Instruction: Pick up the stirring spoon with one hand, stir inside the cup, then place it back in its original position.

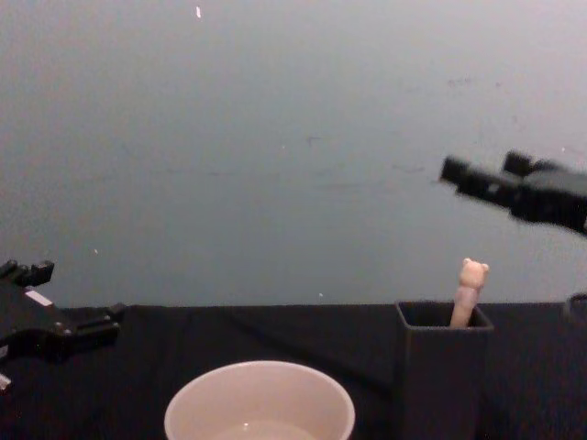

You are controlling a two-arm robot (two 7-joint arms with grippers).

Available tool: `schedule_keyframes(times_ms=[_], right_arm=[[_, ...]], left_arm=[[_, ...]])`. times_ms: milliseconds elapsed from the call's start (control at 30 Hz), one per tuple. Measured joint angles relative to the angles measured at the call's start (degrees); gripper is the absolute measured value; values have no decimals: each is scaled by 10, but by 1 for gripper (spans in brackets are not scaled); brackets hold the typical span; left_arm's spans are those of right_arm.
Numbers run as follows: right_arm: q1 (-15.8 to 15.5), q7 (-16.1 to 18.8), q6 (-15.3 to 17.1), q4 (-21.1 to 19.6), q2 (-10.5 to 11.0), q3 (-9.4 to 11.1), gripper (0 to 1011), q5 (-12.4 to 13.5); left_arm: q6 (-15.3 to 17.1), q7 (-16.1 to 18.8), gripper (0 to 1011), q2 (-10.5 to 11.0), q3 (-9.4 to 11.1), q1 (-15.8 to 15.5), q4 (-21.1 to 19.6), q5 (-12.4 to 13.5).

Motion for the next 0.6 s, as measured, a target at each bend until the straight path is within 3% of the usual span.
schedule_keyframes(times_ms=[133, 167, 200, 267, 400, 600], right_arm=[[4, -62, -3, 10, -13, 20, 1000, -34], [6, -91, 3, 18, -17, 25, 1000, -51], [6, -91, 3, 18, -17, 25, 1000, -51], [7, -133, 20, 37, -25, 28, 1000, -81], [7, -154, 40, 63, -29, 23, 1000, -109], [4, -153, 59, 93, -32, 9, 1000, -132]], left_arm=[[0, 0, 1001, 0, 0, 0, 0, 0], [0, 0, 1001, 0, 0, 0, 0, 0], [0, 0, 1001, 0, 0, 0, 0, 0], [0, 0, 1001, 0, 0, 0, 0, 0], [0, 0, 1001, 0, 0, 0, 0, 0], [0, 0, 1002, 0, 0, 0, 0, 0]])
